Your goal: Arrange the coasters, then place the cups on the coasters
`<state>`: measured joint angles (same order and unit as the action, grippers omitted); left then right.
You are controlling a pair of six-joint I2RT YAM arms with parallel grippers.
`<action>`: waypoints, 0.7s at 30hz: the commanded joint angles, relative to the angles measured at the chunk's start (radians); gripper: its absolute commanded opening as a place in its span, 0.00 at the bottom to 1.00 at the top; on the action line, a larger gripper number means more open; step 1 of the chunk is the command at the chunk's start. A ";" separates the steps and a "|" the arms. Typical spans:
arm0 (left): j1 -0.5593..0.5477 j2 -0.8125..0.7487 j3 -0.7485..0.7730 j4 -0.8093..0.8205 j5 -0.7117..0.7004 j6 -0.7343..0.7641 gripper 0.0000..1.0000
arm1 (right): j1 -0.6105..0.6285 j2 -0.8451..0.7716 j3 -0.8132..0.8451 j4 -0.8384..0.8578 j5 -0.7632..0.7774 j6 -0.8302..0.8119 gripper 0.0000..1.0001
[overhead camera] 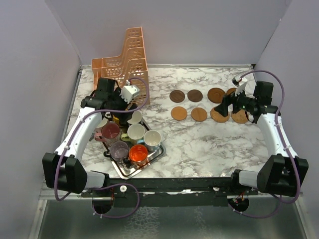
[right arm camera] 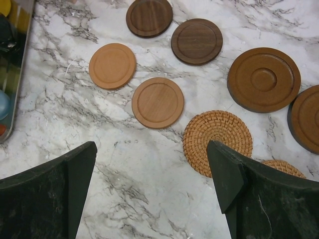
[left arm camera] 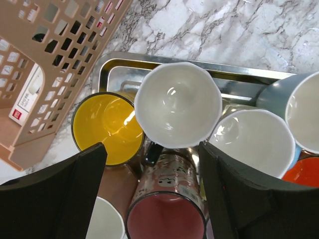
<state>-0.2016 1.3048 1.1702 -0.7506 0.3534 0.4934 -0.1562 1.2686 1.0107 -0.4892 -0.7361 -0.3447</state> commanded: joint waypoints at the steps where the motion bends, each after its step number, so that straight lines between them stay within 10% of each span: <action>1: -0.002 0.075 0.057 -0.017 -0.021 0.049 0.74 | 0.003 -0.008 -0.030 0.037 -0.061 -0.011 0.93; 21: -0.008 0.360 0.262 -0.119 0.079 0.217 0.46 | 0.003 0.033 -0.047 0.035 -0.055 -0.042 0.89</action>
<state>-0.2016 1.6272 1.3933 -0.8421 0.3595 0.6598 -0.1562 1.3003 0.9634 -0.4702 -0.7723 -0.3710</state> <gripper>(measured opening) 0.469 0.898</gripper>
